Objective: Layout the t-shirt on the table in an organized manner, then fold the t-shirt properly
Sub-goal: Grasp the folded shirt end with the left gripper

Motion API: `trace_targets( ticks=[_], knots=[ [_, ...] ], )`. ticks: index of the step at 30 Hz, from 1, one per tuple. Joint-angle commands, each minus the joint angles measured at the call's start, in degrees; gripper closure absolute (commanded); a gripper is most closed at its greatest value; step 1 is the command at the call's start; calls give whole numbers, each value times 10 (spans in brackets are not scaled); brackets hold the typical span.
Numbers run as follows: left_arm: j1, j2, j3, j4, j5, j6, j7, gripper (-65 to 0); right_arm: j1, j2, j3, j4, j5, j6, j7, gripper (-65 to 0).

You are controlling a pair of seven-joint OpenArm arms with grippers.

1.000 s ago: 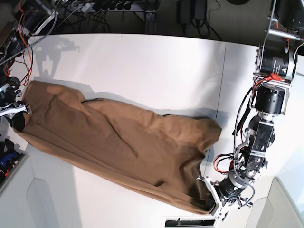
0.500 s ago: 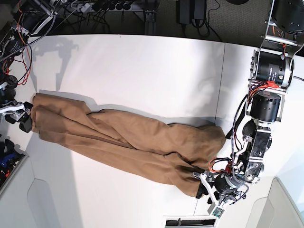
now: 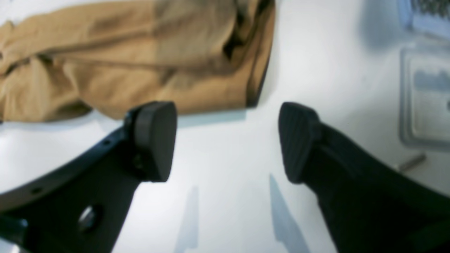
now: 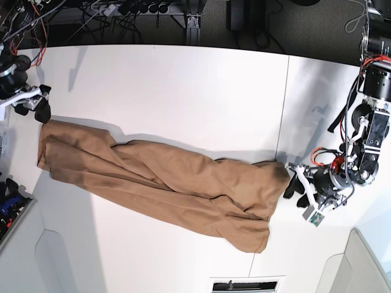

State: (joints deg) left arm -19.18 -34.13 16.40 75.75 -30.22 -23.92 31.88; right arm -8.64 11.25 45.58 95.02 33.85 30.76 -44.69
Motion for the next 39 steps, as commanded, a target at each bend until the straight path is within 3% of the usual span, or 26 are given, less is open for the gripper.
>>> trace_targets(
  ticks=[1,9,15,22,24,26,27,28,31,35,39],
  knots=[
    [-1,-9,-17,10,-4,3,-14,-316,-7,10,2,3,9,3,19,-447],
    [64,32,-71,5,-8,3,-21,-316,3,10,2,-58,-8,3,53,-447],
    [68,81,-71,-16,43,1,-30,-316,63,10,1,-108,-23,4,53,-447],
    [68,96,-71,-19,48,3,-40,-313,122,10,-9,-199,-34,8,59,-447],
    [68,95,-71,-19,48,3,-43,-243,130,10,-30,-208,-34,11,59,-447],
    [68,95,-71,-19,53,3,-42,-94,130,10,-56,-208,-34,11,66,-440],
    [68,95,-71,-19,59,3,-42,-24,130,10,-67,-208,-35,11,70,-408],
    [68,95,-71,-19,62,3,-42,0,130,10,-78,-208,-34,10,70,-334],
    [68,86,-71,-19,69,3,-42,0,130,10,-101,-208,-34,10,69,0],
    [70,42,-71,0,49,3,-29,0,125,10,-103,-190,-8,10,26,0],
    [80,-29,-71,78,17,2,11,0,91,10,-91,-118,76,21,-29,0]
  ],
)
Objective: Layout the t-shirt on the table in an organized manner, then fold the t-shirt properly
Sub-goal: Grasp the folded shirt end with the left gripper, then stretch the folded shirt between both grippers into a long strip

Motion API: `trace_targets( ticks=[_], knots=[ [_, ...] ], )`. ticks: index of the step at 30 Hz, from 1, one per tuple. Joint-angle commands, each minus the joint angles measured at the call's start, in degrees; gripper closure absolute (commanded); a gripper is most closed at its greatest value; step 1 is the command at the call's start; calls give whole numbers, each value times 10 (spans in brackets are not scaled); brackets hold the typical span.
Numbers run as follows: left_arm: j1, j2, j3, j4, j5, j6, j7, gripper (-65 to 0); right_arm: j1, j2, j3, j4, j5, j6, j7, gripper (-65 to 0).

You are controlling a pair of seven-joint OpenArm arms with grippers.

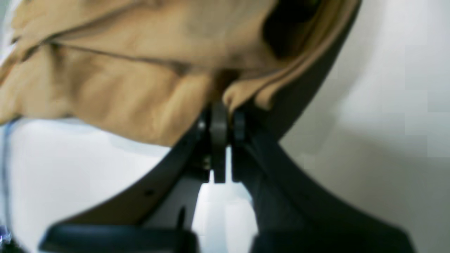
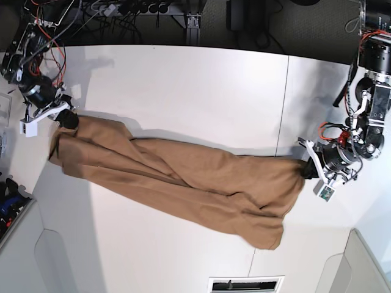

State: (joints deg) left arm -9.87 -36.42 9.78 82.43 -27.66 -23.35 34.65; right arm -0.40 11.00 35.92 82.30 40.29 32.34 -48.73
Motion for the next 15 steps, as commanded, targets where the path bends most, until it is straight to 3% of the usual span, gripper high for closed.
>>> trace_targets(
  ticks=[1,5,8,12,15],
  knots=[
    [-11,-24,-5,39,-17,-3,-5,0,-3,12,9,35,28,6,11,0],
    [-16,-85,-5,165,-34,3,14,0,-12,13,43,121,36,5,12,0],
    [-39,-103,-5,234,-18,35,12,0,-1,13,78,131,36,5,21,0],
    [-87,-74,-4,193,-5,29,2,0,19,12,92,108,20,4,22,0],
    [-116,-23,-4,106,-6,-24,4,0,26,13,86,82,10,4,13,0]
  ],
)
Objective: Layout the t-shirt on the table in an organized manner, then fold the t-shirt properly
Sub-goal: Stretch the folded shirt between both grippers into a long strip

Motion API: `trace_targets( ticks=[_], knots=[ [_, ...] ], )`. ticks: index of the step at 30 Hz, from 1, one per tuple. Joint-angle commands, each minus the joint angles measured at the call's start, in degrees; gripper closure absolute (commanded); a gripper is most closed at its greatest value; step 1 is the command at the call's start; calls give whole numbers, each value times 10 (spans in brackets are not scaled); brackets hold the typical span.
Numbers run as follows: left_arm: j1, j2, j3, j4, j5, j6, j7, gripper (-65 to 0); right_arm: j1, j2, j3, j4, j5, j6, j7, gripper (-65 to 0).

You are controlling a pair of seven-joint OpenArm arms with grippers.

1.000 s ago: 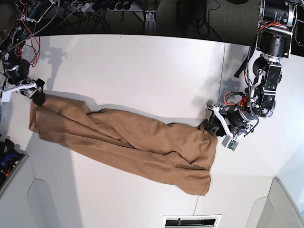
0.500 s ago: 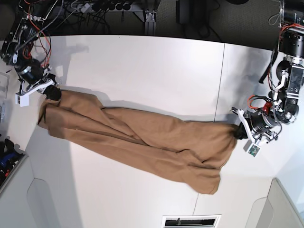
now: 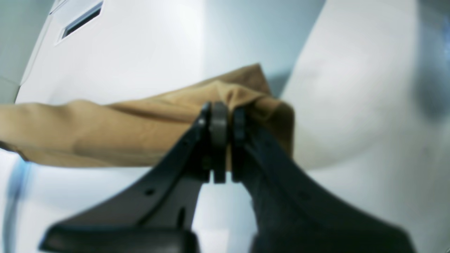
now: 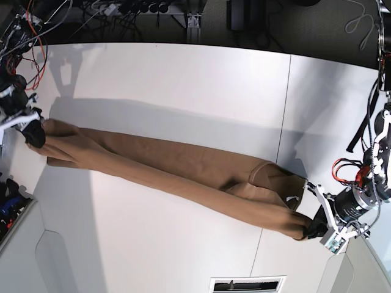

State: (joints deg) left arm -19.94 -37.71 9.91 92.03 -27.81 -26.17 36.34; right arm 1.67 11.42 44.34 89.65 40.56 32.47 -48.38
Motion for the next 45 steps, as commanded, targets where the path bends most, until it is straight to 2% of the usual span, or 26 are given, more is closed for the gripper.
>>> trace_targets(
  ticks=[1,3,4,5,6,8,10,13,17,22,25,29,33,37,40,41,43,44,45],
  knots=[
    [-22,5,-5,-19,-5,-2,-5,-10,5,9,-2,2,8,3,5,-34],
    [-26,27,-5,-62,-20,-3,5,-78,5,8,-9,-9,7,3,-3,-224],
    [-25,35,-5,-76,-24,-3,7,-119,4,8,-11,-11,6,3,-3,-299],
    [-23,40,-5,-85,-30,-10,11,-162,3,8,-12,-11,6,3,-3,-349],
    [-18,41,-5,-87,-38,-21,11,-200,1,8,-12,-11,6,3,-3,-367],
    [-3,31,-5,-86,-53,-26,13,-240,-10,7,-12,-8,17,3,-1,-367],
    [11,13,-6,-86,-73,-26,15,-242,-26,3,-12,-5,30,3,-2,-367],
    [22,-12,-6,-85,-134,-27,38,-242,-45,-10,-12,-3,38,3,-12,-367],
    [38,-14,-6,-66,-179,-63,56,-241,-72,-28,-12,-3,47,4,-9,-367],
    [77,-12,-6,-46,-176,-62,54,-241,-96,-40,-12,-2,39,4,49,-367],
    [87,-7,-6,-46,-176,-63,54,-241,-85,-40,-13,-2,12,3,75,-367],
    [90,16,-6,-47,-169,-63,50,-241,-54,-40,-16,-3,-21,3,76,-367],
    [95,43,-6,-52,-132,-60,47,-241,-38,-40,-35,-12,-30,3,77,-367],
    [95,61,-6,-77,-87,-35,8,-242,-19,-40,-64,-26,-53,3,85,-366],
    [95,67,-6,-97,-53,-8,-27,-242,-12,-40,-77,-38,-68,2,109,-353],
    [94,70,-6,-104,-42,2,-36,-242,-12,-40,-80,-42,-70,2,120,-302],
    [90,77,-6,-117,-18,26,-52,-241,-11,-40,-85,-47,-71,1,134,-132],
    [85,81,-6,-126,-12,30,-58,-241,-10,-40,-87,-49,-71,1,136,-50],
    [79,85,-6,-135,-8,30,-64,-241,-8,-40,-89,-49,-71,1,138,0]
  ],
)
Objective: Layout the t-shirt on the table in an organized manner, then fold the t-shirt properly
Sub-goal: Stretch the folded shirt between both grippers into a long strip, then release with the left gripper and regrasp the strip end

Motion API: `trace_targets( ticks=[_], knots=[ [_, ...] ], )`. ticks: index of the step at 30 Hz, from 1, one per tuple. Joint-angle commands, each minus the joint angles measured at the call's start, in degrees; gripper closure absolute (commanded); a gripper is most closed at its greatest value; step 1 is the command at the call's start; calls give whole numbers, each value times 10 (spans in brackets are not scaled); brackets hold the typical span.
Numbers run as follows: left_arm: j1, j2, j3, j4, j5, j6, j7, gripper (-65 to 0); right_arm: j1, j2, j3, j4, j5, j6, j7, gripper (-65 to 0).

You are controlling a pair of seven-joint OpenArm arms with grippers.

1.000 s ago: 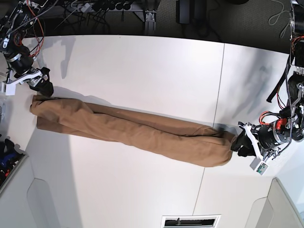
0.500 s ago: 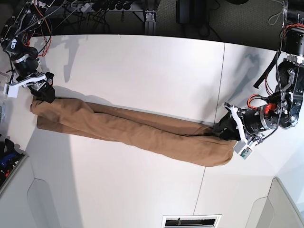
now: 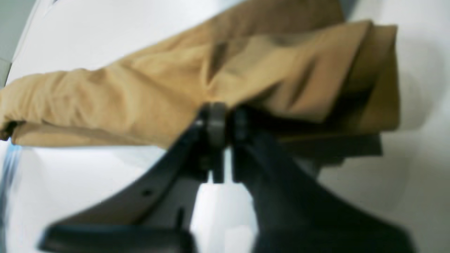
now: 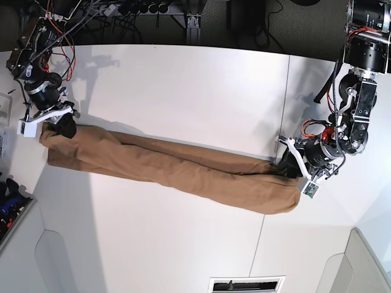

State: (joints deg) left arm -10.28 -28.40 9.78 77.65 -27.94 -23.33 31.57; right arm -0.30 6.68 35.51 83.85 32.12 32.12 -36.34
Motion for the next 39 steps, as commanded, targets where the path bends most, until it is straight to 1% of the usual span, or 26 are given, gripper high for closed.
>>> trace_targets(
  ticks=[1,5,8,13,14,15,16,17,18,20,22,24,26,29,32,34,36,39],
  knots=[
    [-23,-4,-5,2,-4,2,-23,-241,14,7,-3,9,13,5,18,0],
    [-48,13,-5,-24,7,3,-33,-241,17,8,-4,9,13,5,17,0],
    [-65,19,-5,-40,17,33,-31,-241,17,8,-4,9,14,5,2,0],
    [-78,26,-5,-68,17,35,-35,-241,15,8,-4,9,14,5,-3,0],
    [-79,28,-5,-72,17,41,-43,-239,15,8,-4,9,14,5,-4,0],
    [-80,31,-5,-75,17,45,-52,-215,15,7,-4,9,16,5,-3,0],
    [-80,35,-5,-78,17,47,-64,-154,15,8,-4,9,18,5,-3,0],
    [-80,38,-5,-80,17,47,-77,-69,15,8,-4,9,19,5,-3,0],
    [-80,42,-5,-80,17,47,-87,0,15,8,-4,9,19,5,-3,0],
    [-80,48,-5,-80,28,46,-100,0,15,8,-4,9,19,5,-3,0],
    [-80,46,-5,-77,37,47,-107,0,15,8,-4,9,19,5,-4,0],
    [-79,32,-5,-59,36,47,-101,0,15,8,-4,10,25,5,-5,0],
    [-74,8,-5,-16,33,47,-89,0,15,11,-4,14,45,5,-20,0],
    [-54,-41,-5,76,31,47,-67,0,12,12,9,38,78,7,-58,0],
    [-25,-95,-8,155,22,47,-41,0,2,12,30,80,124,8,-105,0],
    [-5,-119,-25,188,11,47,-28,0,-8,11,42,113,145,12,-131,0],
    [16,-129,-56,209,-2,47,-19,0,-24,11,49,144,153,13,-141,0],
    [55,-129,-107,234,-34,46,-3,0,-68,11,50,185,164,13,-146,0]
  ],
)
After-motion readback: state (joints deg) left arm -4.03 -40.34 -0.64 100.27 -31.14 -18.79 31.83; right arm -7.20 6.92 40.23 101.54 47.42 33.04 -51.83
